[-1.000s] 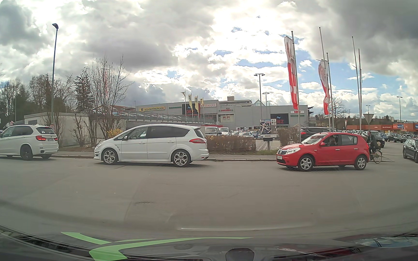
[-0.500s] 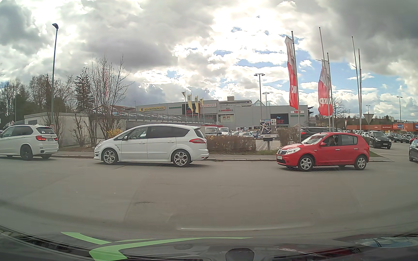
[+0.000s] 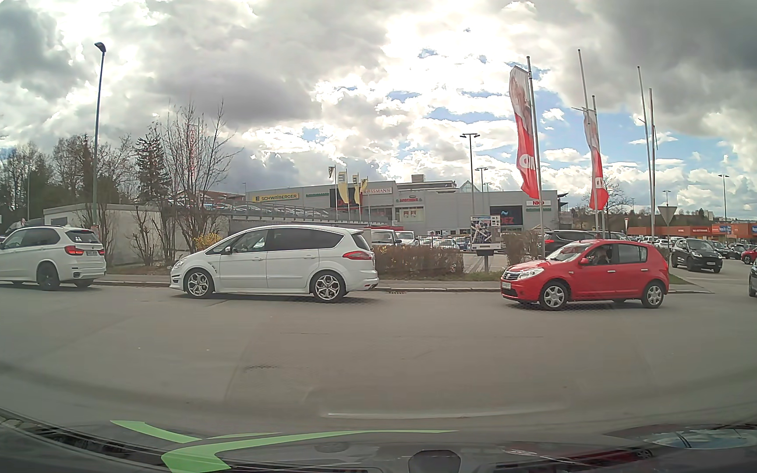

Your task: Follow the waypoints while adhering to traffic rules and regulations

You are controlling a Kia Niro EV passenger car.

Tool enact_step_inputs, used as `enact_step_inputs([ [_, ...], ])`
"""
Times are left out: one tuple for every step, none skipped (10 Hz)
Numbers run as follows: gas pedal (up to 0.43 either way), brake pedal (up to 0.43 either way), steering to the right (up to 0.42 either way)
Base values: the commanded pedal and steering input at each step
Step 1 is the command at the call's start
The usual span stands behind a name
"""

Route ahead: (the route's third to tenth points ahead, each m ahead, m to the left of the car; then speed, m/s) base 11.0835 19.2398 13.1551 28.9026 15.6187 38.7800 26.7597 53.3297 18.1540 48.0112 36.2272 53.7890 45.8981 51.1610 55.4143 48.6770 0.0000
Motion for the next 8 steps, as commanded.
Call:
enact_step_inputs([
  [0.000,0.311,0.010],
  [0.000,0.311,0.010],
  [0.000,0.311,0.010],
  [0.000,0.311,0.010],
  [0.000,0.311,0.010],
  [0.000,0.311,0.010],
  [0.000,0.311,0.010],
  [0.000,0.311,0.010],
])
